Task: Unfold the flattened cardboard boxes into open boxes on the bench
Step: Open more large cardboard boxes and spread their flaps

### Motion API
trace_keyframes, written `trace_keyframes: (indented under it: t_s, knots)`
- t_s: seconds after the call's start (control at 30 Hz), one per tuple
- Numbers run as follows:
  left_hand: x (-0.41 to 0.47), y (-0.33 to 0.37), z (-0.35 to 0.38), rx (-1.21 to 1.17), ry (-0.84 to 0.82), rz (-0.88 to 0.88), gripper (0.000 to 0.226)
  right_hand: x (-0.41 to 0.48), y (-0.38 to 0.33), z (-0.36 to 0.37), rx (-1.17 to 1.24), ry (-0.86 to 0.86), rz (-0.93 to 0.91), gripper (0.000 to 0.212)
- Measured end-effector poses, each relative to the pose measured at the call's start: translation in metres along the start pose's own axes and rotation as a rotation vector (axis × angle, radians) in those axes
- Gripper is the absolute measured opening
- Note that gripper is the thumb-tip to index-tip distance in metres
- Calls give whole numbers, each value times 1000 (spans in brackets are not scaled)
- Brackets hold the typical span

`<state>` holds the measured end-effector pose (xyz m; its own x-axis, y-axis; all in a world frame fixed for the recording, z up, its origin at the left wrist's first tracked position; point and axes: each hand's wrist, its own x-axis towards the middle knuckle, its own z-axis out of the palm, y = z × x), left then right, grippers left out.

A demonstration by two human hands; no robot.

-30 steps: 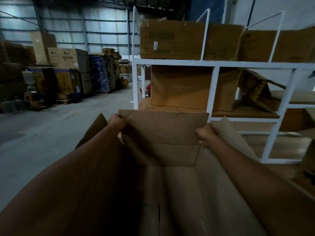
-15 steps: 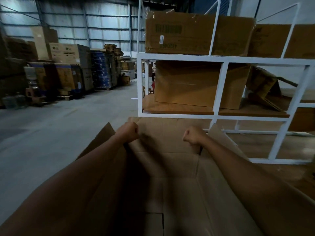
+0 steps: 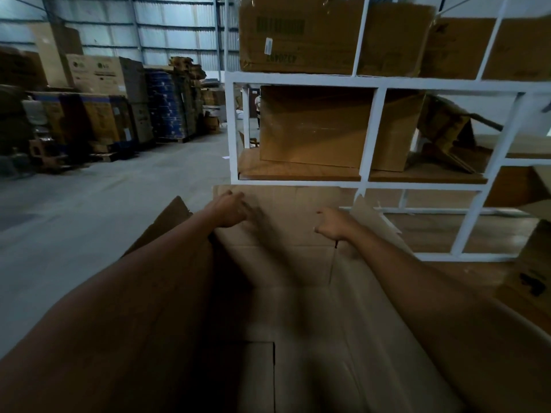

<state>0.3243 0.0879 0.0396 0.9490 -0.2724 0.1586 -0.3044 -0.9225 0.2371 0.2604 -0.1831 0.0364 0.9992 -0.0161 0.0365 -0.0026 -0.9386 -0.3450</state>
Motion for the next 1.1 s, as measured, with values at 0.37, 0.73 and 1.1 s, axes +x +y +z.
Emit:
trace_keyframes:
  t_s: [0.37,0.73,1.1]
  knots:
    - [-206,136,-71,-24,49,166,67,-209,-20,-65,189,210,-175,58]
    - [-395,186,-14,-171,136,202,72,-411,-2,-9,304,411,-145,53]
    - [-491,249,111,-739,258,491,52,-553,53,100,657,614,254,64]
